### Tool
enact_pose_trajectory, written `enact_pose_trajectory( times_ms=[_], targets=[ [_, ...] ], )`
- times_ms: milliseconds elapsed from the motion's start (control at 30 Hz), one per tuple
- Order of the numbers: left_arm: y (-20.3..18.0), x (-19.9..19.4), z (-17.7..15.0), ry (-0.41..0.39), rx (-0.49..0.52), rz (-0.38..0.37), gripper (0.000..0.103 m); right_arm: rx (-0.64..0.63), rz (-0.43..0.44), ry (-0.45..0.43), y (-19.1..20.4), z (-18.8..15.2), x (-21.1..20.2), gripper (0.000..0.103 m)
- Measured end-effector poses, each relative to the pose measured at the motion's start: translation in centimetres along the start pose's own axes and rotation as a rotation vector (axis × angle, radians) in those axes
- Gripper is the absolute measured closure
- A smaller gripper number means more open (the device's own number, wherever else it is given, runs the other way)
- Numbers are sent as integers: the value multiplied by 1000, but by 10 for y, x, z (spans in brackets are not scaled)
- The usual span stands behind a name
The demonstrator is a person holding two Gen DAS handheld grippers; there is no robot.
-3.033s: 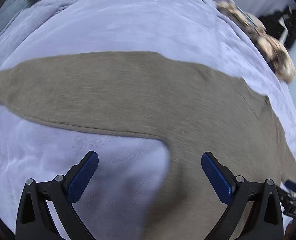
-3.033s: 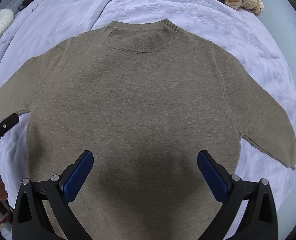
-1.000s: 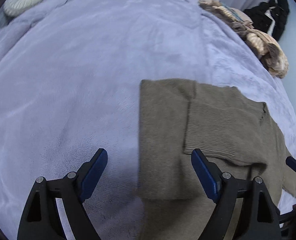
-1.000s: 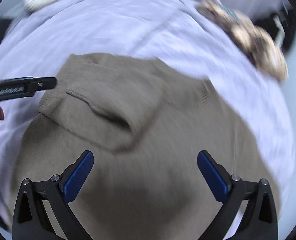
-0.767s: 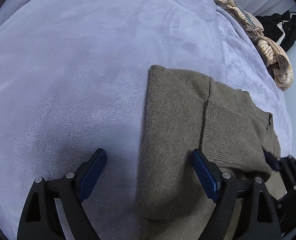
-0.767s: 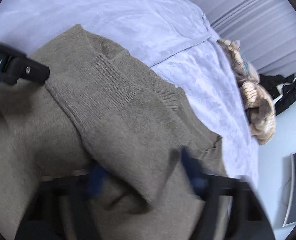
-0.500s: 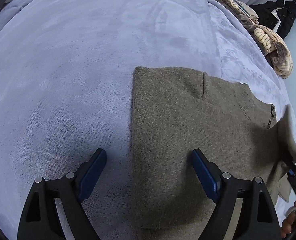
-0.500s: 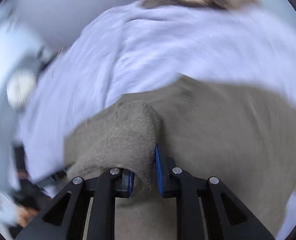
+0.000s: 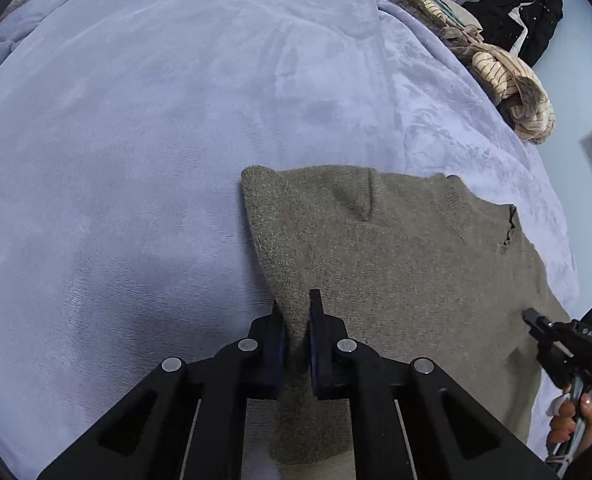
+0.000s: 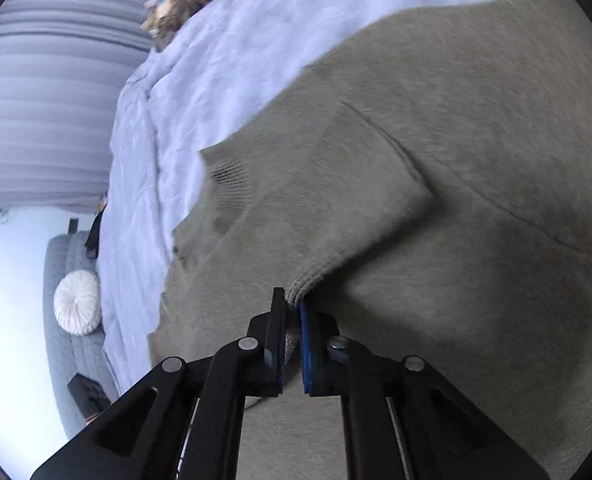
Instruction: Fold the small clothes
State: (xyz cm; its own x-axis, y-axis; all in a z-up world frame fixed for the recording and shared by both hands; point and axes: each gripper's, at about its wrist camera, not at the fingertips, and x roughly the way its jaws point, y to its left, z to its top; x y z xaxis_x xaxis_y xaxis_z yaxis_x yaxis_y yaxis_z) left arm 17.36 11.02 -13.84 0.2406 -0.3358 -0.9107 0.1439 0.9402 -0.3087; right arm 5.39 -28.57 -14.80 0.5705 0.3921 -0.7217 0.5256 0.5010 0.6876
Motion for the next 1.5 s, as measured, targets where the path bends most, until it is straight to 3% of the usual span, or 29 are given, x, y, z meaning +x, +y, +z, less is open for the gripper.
enact_pose_trajectory(
  times_ms=[67,167,233,333,367,400,433,500,600,633,667,700,767,900,967,1100,1200,1300,1500],
  targets=[
    [7,9,-1,25,10,2,93,-54,-16,5,7,-4,1,97],
    [12,14,-5,27,-6,-5,89,-80,-150,14,-5,-13,8,96],
    [10,9,-4,16,-12,27,87,-44,-153,21,-21,-17,9,98],
    [14,-8,-5,-13,-8,103,66,-55,-200,13,-21,-17,-3,97],
    [16,-15,-6,-30,-11,124,45,-60,-206,13,-21,-17,-7,92],
    [17,-24,-8,-61,-15,126,38,-53,-183,18,-24,-16,-10,86],
    [17,-31,-10,-82,-15,107,38,-37,-138,21,-27,-14,-18,66],
    [12,-38,-12,-84,4,74,38,-19,-96,-7,-32,-8,-28,41],
    [-3,-35,-15,-68,50,85,38,42,-62,-41,-39,9,-29,41],
    [-8,-31,-16,-63,61,89,38,85,-54,-44,-43,16,-24,48],
    [-15,-27,-17,-54,71,89,38,116,-55,-43,-45,20,-20,61],
    [-20,-24,-18,-50,77,89,38,140,-63,-35,-48,23,-16,97],
    [-28,-18,-24,-39,95,107,38,151,-67,-31,-45,22,-18,96],
    [-26,7,-39,19,148,197,37,-37,-167,-41,-24,9,-26,96],
    [-18,11,-44,2,127,172,35,-69,-235,-16,-32,7,-17,96],
    [-14,6,-44,8,106,178,33,-52,-219,-18,-41,7,-18,97],
    [-14,0,-46,13,121,208,33,-140,-341,-38,-31,4,-28,96],
    [-10,-5,-50,17,95,236,33,-140,-449,-70,-33,2,-45,96],
    [-14,-22,-65,25,97,283,33,-91,-401,-49,-48,-4,-73,91]
  ],
)
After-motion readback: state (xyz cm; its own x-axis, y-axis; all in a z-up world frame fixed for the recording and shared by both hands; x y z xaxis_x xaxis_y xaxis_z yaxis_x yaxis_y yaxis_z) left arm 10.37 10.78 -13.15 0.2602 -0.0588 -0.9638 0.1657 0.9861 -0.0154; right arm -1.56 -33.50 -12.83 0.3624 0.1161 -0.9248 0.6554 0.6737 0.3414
